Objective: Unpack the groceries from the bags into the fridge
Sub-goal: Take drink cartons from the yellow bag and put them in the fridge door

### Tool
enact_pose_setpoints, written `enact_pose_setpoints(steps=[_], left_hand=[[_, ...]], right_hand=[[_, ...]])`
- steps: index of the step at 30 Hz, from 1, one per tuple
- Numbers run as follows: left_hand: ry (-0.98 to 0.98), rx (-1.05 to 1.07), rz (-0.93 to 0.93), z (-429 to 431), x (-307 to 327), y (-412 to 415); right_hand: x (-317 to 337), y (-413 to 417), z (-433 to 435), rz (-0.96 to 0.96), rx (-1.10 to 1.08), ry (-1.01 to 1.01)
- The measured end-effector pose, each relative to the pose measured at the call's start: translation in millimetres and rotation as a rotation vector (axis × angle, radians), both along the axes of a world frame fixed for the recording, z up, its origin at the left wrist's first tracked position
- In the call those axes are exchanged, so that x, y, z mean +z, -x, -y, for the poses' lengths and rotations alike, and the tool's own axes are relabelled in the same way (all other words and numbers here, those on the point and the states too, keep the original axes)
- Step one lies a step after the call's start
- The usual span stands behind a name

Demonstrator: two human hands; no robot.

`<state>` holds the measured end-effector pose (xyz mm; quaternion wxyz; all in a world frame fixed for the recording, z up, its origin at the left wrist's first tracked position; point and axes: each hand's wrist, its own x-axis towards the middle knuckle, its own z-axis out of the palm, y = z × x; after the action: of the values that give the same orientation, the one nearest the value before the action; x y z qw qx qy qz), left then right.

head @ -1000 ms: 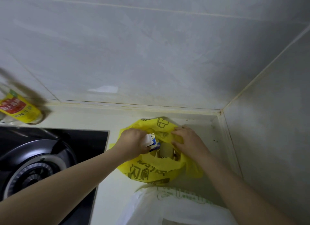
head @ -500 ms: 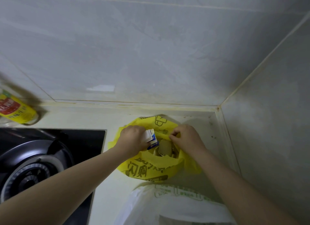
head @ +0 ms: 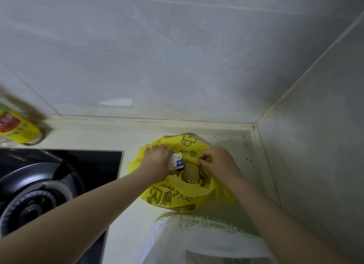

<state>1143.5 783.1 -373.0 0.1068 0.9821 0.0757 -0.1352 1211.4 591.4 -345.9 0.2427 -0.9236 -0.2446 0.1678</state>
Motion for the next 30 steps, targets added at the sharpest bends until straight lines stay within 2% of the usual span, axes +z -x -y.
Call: enact_pose_setpoints(steps=[5, 12, 15, 18, 22, 25, 30], left_hand=[[0.010, 0.017, -0.033, 1.7, 0.8, -3.6], [0.236, 0.113, -0.046, -4.6, 6.8, -5.0], [0.277, 0.142, -0.041, -6.9, 7.2, -3.3], [0.308, 0.170, 0.001, -8.5, 13.3, 3.4], [0.474, 0.270, 0.094, -17.4, 27.7, 16.6], [0.480, 0.282, 0.139, -18.2, 38.3, 26.1], [0.546, 0.315, 0.193, -19.6, 45.1, 38.0]], right_hand=[[3.6, 6.9, 6.3, 0.043, 0.018, -0.017], [11.3, 17.9, 15.7, 0.116, 0.061, -0.056], [9.2, 23.0, 15.0, 0.143, 0.095, -0.058], [6.9, 27.9, 10.0, 0.146, 0.148, -0.004], [9.2, 34.2, 2.4, 0.108, 0.176, 0.106], [9.8, 37.2, -2.8, 0.081, 0.219, 0.196], [4.0, 37.8, -7.5, -0.064, 0.168, 0.305]])
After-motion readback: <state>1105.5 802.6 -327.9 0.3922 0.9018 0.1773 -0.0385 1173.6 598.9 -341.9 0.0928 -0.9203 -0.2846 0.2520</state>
